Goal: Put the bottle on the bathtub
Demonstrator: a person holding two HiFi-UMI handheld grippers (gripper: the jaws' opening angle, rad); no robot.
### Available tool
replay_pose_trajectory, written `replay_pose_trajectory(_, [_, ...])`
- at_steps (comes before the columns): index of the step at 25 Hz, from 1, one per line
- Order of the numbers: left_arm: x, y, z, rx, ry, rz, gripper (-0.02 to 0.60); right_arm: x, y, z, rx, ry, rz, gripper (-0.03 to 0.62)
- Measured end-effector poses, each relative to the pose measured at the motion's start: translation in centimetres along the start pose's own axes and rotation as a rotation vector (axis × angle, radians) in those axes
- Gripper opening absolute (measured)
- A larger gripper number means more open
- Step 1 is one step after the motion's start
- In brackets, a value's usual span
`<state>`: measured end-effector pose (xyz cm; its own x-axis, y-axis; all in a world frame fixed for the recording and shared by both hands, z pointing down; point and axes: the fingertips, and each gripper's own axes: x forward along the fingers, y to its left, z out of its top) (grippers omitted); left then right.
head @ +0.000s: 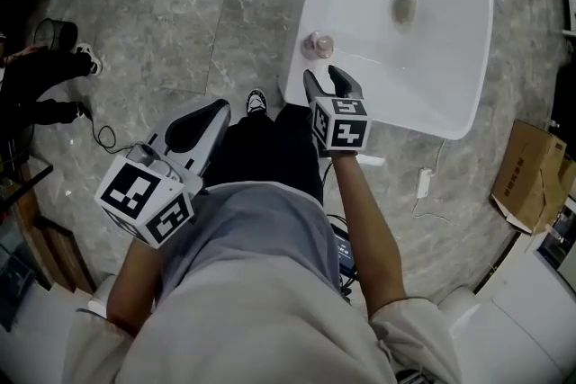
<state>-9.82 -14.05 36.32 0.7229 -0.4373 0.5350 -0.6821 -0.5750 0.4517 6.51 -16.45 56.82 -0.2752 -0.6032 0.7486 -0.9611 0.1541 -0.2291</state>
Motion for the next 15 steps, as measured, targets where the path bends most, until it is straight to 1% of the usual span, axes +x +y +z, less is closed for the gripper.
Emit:
replay_pose_trajectory(4, [-0.5,-0.1,1.2,0.022,-0.024,0.001,0.006,-3.0,0.9,1.3,-0.048,-0.040,-0.004,0.201])
replay_pose_trajectory(7, [-0.7,-0.5,1.7,0.045,-0.042,-0.011,0.006,-4.7,1.6,2.0,-0.072,-0.068,-0.005,0.179])
replay_pose_trajectory(15, [-1.4,-1.8,3.9,0.064,-0.121,-0.059,0.006,-10.6,3.5,4.8,-0.016,-0.165,0.039,0.137])
